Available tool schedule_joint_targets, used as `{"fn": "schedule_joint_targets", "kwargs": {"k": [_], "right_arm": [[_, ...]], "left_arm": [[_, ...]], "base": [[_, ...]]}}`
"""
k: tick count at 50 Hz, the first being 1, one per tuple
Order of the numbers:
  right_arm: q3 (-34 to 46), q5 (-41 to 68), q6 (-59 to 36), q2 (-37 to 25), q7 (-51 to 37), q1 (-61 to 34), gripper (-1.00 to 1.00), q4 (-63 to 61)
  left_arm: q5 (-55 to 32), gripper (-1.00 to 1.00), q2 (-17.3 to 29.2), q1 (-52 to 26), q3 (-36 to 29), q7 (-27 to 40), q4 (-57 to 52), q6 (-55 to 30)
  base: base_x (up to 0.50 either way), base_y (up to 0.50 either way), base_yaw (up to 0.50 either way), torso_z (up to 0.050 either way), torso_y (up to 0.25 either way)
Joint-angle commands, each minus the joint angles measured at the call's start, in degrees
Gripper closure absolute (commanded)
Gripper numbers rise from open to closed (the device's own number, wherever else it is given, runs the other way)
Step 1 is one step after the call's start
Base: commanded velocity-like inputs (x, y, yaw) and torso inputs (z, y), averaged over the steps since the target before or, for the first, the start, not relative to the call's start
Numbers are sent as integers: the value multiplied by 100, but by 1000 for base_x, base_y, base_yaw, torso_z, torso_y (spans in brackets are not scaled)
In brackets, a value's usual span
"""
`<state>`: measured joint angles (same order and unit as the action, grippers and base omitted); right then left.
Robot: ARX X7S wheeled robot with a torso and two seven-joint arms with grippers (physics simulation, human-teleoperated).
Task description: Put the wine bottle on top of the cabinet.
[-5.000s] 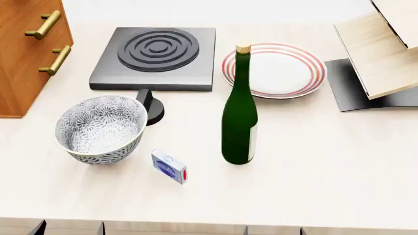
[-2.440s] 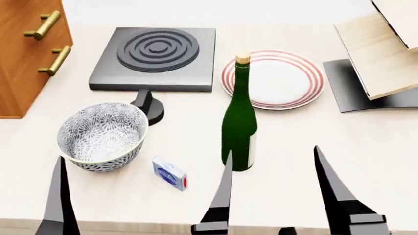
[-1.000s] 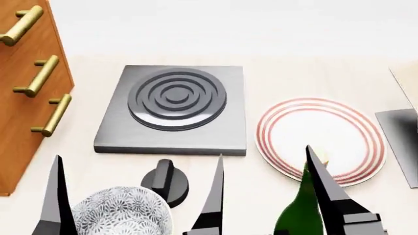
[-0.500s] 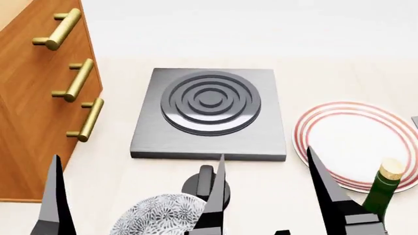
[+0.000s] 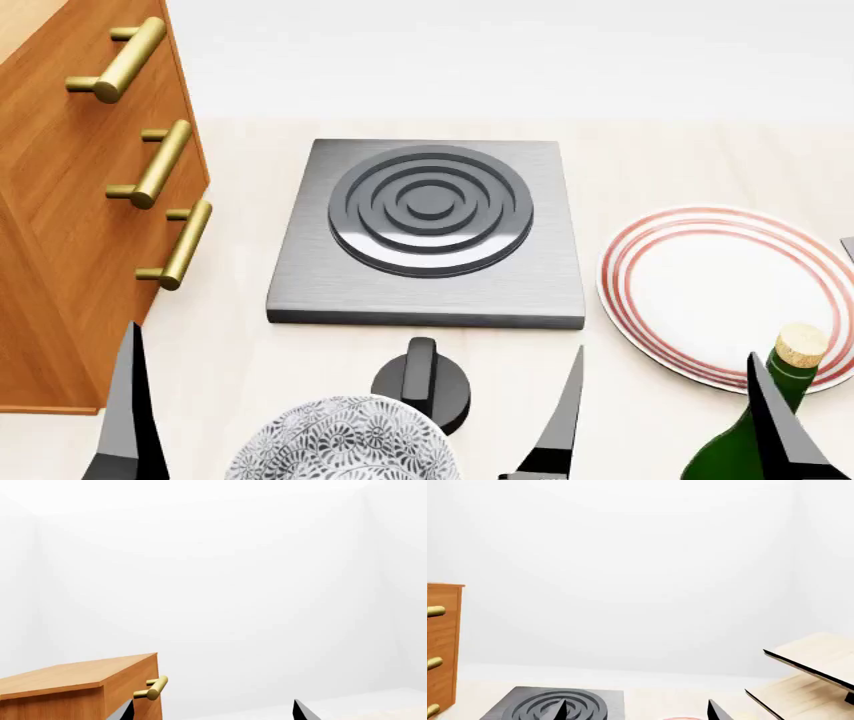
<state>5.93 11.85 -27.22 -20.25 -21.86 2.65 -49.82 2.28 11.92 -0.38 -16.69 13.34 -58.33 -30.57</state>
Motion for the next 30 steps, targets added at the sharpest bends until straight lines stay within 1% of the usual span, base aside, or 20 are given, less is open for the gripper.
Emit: {"fn": "schedule_joint_targets", "kwargs": {"k": [1,5,13,30], "right_arm": [[-457,16,441,-100,-74,503,-100,366],[-582,80,412,-128,-94,495,-100,399],[-640,160,206,-194,-93,187,-100,528],[-744,248,498,-132,-37,-20,-100,1203]], "left_arm": [[-48,-100,8,5,7,38,11,-4],[-68,-100,24,11,23,49,15,22],[-101,-100,40,-22,46,69,-29,-38],[-228,-100,79,-14,153,113,-59,-23]], "base": [[0,0,0,0,0],[0,0,0,0,0],[0,0,0,0,0],[0,0,0,0,0]]}}
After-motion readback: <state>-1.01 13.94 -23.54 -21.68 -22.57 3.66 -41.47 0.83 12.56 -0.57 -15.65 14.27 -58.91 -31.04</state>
